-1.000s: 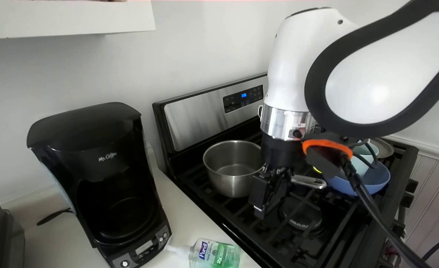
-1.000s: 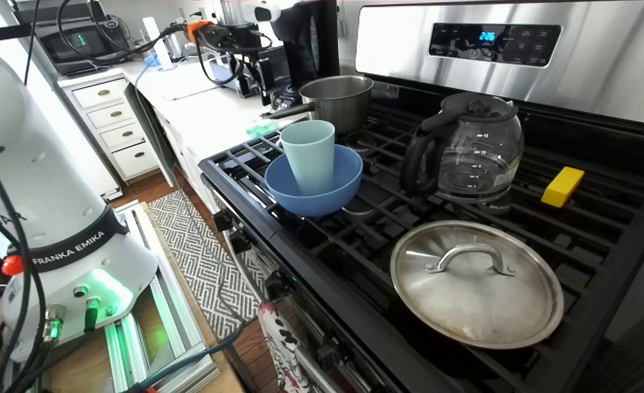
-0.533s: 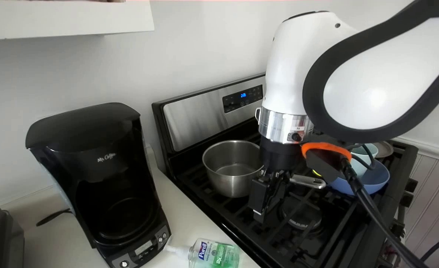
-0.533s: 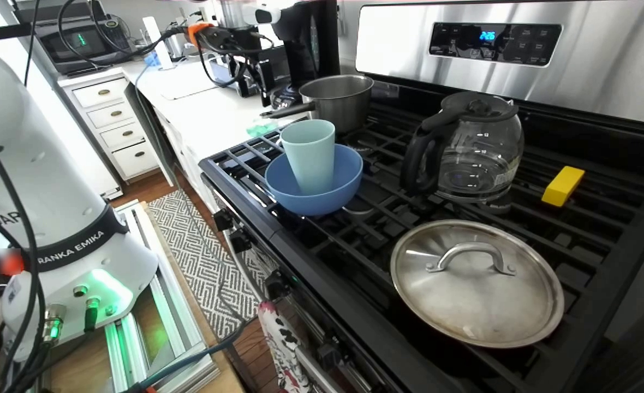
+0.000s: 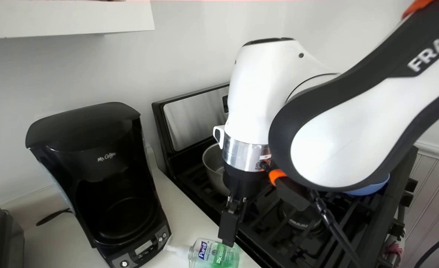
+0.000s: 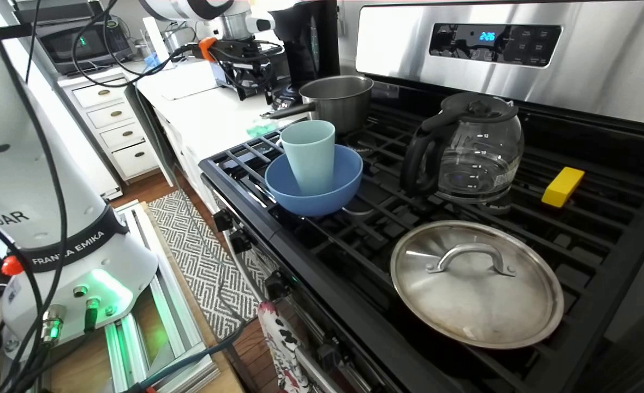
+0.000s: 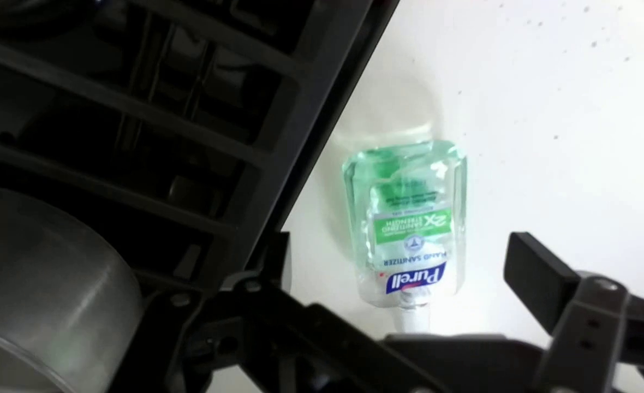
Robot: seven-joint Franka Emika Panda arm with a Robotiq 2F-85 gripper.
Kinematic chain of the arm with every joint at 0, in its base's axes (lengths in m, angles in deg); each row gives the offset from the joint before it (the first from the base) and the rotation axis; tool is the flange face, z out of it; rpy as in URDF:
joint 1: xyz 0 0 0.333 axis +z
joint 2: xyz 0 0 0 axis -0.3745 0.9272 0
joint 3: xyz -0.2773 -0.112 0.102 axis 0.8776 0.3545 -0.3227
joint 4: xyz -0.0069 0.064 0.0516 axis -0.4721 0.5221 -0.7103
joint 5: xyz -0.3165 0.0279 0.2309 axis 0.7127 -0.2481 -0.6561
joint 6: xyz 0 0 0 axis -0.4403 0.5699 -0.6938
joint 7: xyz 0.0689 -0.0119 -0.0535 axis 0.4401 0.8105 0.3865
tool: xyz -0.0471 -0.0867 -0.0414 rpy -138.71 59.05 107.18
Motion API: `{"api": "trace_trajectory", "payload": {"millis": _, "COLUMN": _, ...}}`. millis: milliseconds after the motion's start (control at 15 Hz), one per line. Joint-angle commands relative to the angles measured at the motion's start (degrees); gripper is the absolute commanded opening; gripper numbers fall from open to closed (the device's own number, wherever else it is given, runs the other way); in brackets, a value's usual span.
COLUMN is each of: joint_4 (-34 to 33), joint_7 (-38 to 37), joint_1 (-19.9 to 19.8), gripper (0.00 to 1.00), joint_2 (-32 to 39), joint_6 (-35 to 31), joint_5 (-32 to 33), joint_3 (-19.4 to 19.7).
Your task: Put the bottle in the pot
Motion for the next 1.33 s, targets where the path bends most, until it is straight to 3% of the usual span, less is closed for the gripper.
{"api": "trace_trajectory", "payload": {"millis": 0, "joint_4": -8.41, "joint_7": 6.2, "joint_1": -0.78, "gripper": 1.0, "joint_2": 10.34, "joint_6": -0.86, "joint_5": 3.51, "joint_3": -0.23}}
{"api": "trace_trajectory", "payload": {"millis": 200, "joint_4": -14.13, "joint_7": 15.72, "joint_1": -2.94, "gripper": 1.0, "joint_2": 16.22, "joint_6": -0.82, "joint_5": -1.22, "joint_3": -3.27}}
{"api": "trace_trajectory", "payload": {"millis": 267, "joint_4": -9.19, "joint_7": 10.8, "joint_1": -1.83, "gripper": 1.0, "joint_2": 11.73, "joint_6": -0.88, "joint_5": 1.38, "joint_3": -1.78}}
{"api": "trace_trajectory", "payload": {"millis": 533, "joint_4": -10.36, "joint_7": 11.3, "joint_1": -2.07, "gripper": 1.0, "joint_2": 13.33, "joint_6": -0.88, "joint_5": 1.31, "joint_3": -1.99}}
{"api": "trace_trajectory", "payload": {"millis": 800, "joint_4": -10.61, "joint_7": 8.94, "joint_1": 0.4, "gripper": 1.0, "joint_2": 15.65, "joint_6": -10.95, "joint_5": 7.29, "joint_3": -0.38}}
{"api": "trace_trajectory", "payload": {"millis": 1267, "joint_4": -11.44, "joint_7": 5.94, "joint_1": 1.88, "gripper": 0.99, "joint_2": 20.4, "joint_6": -19.9, "joint_5": 7.33, "joint_3": -0.74}}
